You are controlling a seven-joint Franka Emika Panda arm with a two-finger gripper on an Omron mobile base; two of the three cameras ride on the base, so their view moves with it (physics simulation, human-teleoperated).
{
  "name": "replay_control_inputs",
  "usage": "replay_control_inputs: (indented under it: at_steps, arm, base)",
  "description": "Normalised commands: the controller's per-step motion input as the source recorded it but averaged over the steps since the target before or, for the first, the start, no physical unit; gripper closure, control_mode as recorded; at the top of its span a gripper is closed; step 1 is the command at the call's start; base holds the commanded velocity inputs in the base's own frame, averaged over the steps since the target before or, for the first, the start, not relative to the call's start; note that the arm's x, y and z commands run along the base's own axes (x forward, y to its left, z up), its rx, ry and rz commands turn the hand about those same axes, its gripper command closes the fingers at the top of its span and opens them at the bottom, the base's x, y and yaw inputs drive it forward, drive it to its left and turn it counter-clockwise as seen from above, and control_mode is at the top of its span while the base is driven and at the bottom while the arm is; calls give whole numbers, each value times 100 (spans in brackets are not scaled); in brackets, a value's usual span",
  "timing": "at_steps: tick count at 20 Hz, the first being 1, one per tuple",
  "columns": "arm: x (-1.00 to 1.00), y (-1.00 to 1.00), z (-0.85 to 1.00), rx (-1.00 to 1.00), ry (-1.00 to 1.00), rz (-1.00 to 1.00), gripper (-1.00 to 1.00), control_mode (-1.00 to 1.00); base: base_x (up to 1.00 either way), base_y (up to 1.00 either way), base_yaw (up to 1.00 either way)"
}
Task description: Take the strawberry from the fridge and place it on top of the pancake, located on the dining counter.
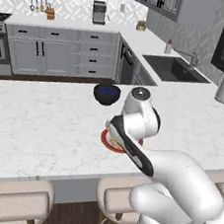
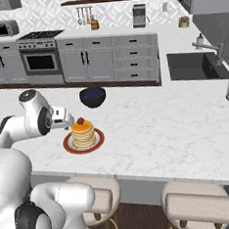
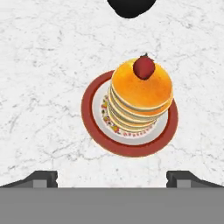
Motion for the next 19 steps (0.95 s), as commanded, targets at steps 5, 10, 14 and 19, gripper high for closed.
replay_control_inputs:
  at_steps: [5,10,14,19]
  arm:
    - [-100,55,0,-2,2,0,-100,-100]
    - [-93,37,-11,0,15,0,-100,-100]
    - [-31,15,-19,-2,30,0,-100,-100]
    - [-5,21,-9,-18,24,-2,-100,-100]
  base:
    - [0,0,0]
    - [0,0,0]
    - [0,0,0]
    - [0,0,0]
